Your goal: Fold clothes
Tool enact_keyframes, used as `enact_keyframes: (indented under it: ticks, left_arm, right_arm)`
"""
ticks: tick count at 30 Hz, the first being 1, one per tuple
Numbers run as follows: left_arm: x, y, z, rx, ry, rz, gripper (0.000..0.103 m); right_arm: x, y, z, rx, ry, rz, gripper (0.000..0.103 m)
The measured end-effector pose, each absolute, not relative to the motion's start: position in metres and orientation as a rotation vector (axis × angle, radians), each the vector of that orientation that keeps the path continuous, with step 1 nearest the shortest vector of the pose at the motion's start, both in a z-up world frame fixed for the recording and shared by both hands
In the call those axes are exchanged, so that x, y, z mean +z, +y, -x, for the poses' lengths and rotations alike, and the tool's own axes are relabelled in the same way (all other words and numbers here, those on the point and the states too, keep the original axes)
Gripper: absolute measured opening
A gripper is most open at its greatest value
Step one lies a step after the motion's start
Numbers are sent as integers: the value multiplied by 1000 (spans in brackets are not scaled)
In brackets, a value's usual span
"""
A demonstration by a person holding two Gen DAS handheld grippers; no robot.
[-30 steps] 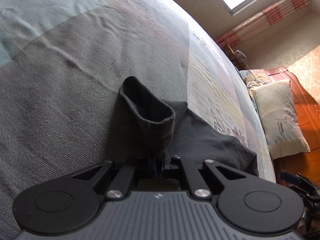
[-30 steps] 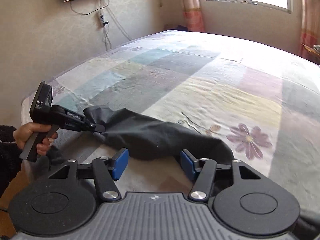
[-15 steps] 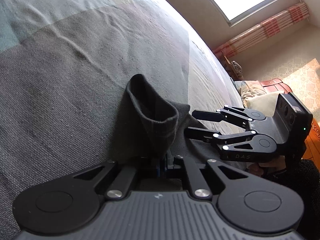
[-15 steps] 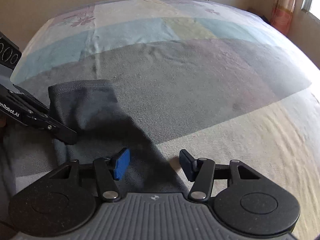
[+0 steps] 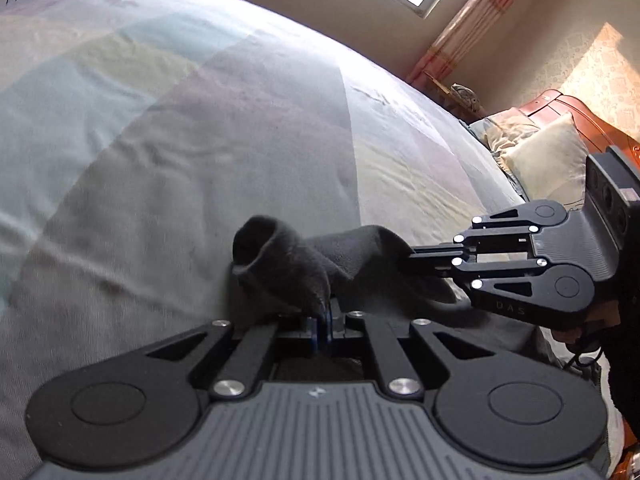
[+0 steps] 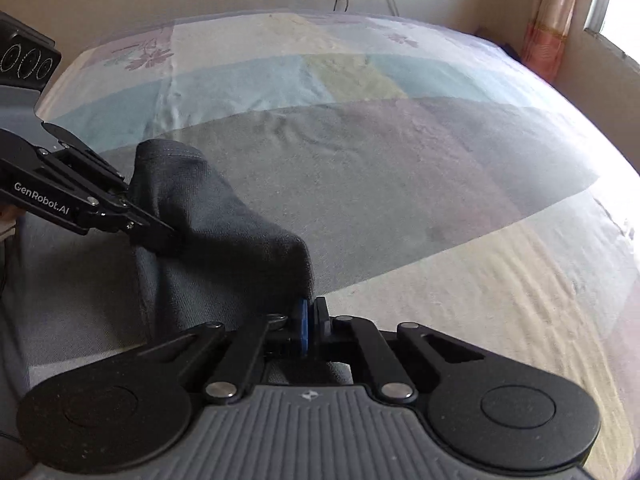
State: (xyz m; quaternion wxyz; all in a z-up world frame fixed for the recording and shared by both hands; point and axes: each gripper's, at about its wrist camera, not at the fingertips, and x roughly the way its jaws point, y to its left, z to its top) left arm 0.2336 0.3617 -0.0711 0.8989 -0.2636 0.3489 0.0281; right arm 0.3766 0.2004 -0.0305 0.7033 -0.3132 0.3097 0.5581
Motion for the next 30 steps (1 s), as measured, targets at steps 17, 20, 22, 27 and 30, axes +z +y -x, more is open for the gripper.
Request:
enact_keyframes:
  ticks: [17,20,22,27,30]
  left_arm:
    - [-105,398,-322,36,780,638,9]
    - [-114,412,-312,5,702,756,20]
    - [-119,421,-306,-16,649,833,39]
    - [-133,437,-313,-37,540,946,57]
    - [-140,443,-320,-71,502,1011,56]
  right_arm:
    - [-36,220,-471,973,688,546,6]
    - [-35,213,-466,1000,672,507,9]
    - [-28,210,-465,1005,667,482,10]
    - [3,181,-451,1030,619,397,14]
    - [17,153,-439,1009,599,347,18]
